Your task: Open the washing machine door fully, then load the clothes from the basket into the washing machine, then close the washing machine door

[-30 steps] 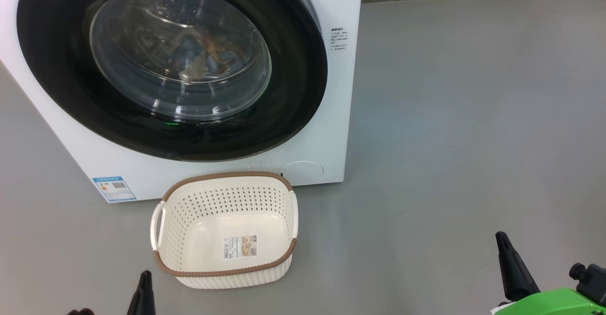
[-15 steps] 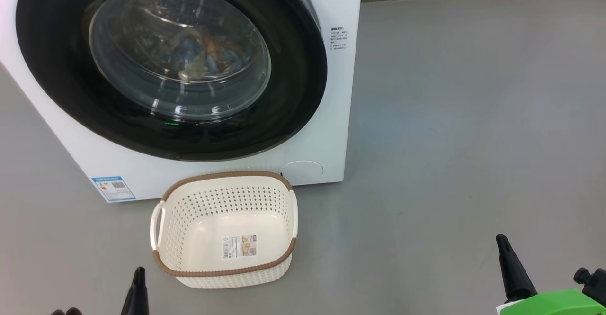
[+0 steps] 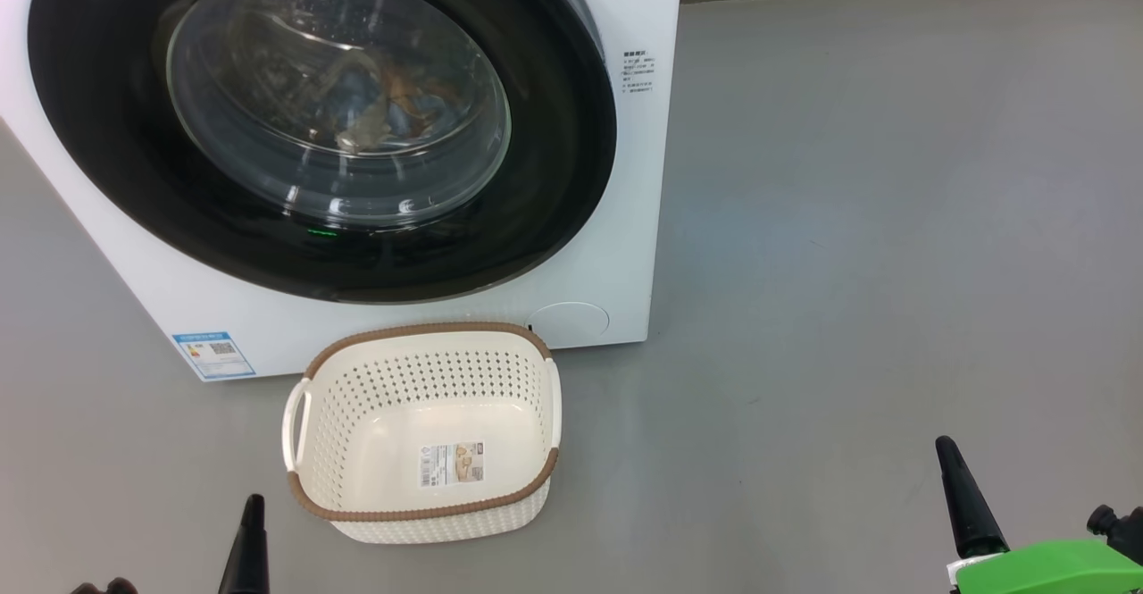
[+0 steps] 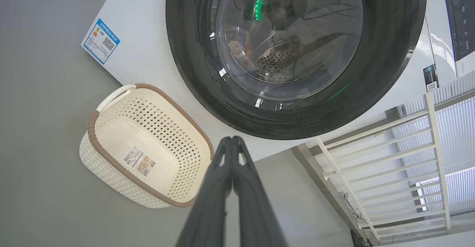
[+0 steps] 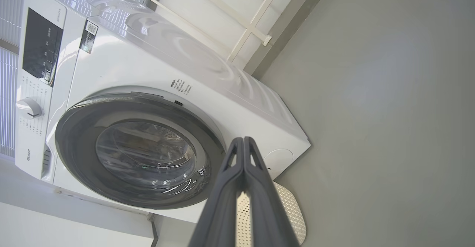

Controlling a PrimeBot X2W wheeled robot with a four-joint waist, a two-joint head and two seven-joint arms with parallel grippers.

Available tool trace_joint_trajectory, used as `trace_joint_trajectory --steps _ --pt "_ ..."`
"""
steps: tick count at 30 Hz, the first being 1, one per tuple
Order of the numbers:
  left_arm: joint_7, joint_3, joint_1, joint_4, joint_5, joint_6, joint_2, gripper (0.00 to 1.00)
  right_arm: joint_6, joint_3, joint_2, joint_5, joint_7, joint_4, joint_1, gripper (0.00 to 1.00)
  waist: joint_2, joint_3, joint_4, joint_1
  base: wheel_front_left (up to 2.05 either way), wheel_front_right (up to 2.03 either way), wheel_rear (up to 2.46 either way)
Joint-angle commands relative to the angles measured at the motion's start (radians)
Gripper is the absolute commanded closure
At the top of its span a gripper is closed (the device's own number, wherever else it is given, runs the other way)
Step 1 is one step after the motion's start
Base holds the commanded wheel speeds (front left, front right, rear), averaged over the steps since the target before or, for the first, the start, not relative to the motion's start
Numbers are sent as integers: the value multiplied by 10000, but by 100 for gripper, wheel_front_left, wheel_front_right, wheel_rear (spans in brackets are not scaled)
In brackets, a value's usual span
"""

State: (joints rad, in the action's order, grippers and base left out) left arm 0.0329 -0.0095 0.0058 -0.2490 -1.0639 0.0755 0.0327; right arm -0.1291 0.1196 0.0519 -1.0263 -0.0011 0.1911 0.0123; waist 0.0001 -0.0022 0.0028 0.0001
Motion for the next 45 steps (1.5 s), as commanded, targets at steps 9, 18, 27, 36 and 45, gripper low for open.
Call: trace_joint_trajectory --steps 9,18,27,36,45 --pt "-326 452 -616 161 -1192 205 143 100 -11 -79 39 -1332 256 -64 -651 100 -1 10 -5 -1 0 0 0" --pt "-557 612 -722 135 -2050 275 149 100 -12 -73 28 -2239 436 57 -763 100 -1 19 -10 -1 0 0 0" --pt "-816 791 -841 106 -3012 354 157 100 -13 -68 15 -3255 638 194 -888 100 -1 28 -15 -1 0 0 0" --pt "-1075 970 -960 77 -3978 433 164 100 -14 -62 3 -4275 840 331 -1014 100 -1 38 -20 -1 0 0 0" --pt "-1362 1168 -1093 45 -5052 520 172 100 -15 -55 -11 -5408 1065 483 -1153 100 -1 49 -26 -1 0 0 0"
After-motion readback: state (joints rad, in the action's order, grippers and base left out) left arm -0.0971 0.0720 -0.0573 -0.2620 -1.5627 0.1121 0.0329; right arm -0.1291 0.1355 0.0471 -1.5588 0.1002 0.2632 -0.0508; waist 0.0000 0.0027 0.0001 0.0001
